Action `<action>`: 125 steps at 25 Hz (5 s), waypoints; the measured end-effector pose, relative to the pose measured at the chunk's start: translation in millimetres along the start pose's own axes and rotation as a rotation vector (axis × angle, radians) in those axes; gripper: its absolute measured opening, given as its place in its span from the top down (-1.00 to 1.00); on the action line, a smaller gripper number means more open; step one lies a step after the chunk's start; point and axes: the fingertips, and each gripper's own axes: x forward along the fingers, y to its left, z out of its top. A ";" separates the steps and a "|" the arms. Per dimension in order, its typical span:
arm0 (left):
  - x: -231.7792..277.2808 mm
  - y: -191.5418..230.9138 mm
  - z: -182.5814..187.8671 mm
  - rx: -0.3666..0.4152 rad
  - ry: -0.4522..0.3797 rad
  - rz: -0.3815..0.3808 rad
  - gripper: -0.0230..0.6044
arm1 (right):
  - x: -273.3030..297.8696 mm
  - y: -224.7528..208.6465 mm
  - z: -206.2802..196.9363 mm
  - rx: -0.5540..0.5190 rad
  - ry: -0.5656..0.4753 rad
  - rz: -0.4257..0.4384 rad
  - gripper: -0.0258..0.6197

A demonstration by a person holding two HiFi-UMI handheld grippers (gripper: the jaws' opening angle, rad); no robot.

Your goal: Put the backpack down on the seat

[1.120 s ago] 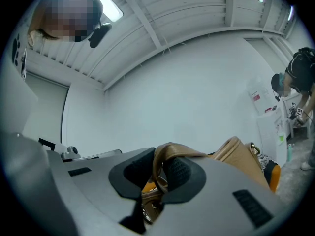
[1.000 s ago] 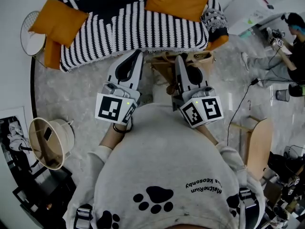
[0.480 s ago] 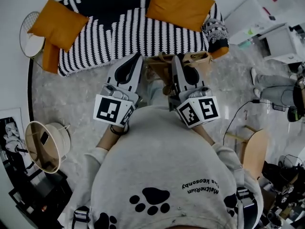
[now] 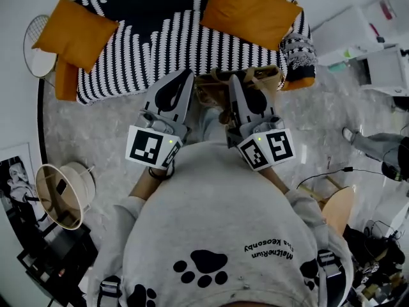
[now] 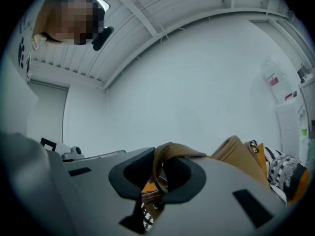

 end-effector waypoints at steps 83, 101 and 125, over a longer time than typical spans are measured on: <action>295.5 207.8 -176.8 -0.134 0.163 -0.056 0.86 | 291.5 -241.2 -135.0 0.171 0.263 0.080 0.70; 298.0 234.5 -272.8 -0.172 0.211 -0.055 0.86 | 301.2 -264.0 -229.3 0.223 0.303 0.034 0.70; 284.3 263.5 -413.1 -0.212 0.367 -0.063 0.86 | 305.1 -297.6 -384.4 0.374 0.426 -0.072 0.70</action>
